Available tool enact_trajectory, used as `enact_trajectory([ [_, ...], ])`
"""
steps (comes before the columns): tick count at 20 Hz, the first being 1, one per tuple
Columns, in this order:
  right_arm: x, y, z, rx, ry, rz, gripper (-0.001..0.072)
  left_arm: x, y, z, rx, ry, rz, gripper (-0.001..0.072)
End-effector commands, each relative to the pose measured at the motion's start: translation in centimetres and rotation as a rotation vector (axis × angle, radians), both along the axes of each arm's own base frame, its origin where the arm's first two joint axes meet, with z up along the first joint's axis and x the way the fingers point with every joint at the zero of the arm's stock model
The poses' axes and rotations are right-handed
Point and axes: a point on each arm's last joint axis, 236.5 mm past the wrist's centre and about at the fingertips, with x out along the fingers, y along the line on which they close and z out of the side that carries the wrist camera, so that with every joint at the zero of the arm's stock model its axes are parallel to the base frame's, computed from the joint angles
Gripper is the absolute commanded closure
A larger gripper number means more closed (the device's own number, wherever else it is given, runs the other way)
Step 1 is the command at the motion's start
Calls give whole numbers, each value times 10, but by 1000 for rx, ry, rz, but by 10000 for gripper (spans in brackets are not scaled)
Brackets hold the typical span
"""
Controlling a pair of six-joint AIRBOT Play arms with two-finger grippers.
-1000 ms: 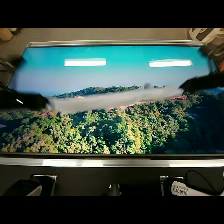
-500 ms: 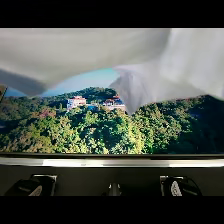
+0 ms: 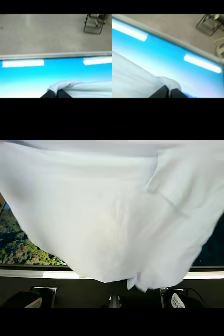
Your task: Fold the shirts.
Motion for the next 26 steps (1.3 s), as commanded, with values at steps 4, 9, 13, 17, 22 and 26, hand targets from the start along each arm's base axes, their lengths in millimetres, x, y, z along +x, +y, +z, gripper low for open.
enact_trajectory([
  [4, 95, 13, -276, 110, 762, 144, 690, 120, -17, -258, 161, 627, -14, 684],
  [9, 174, 51, -360, 146, 697, 103, 689, 148, -1, -379, 184, 849, 17, 684],
  [13, 227, 43, -344, 136, 472, 37, 689, 175, 24, -409, 161, 820, 61, 685],
  [17, 229, 43, -329, 134, 452, 43, 689, 204, 41, -403, 63, 707, 79, 684],
  [22, 131, 58, -368, 91, 882, 177, 689, 178, 16, -432, -55, 862, -41, 684],
  [26, 96, 47, -383, 69, 1044, 137, 689, 115, 13, -448, -12, 1123, -123, 684],
])
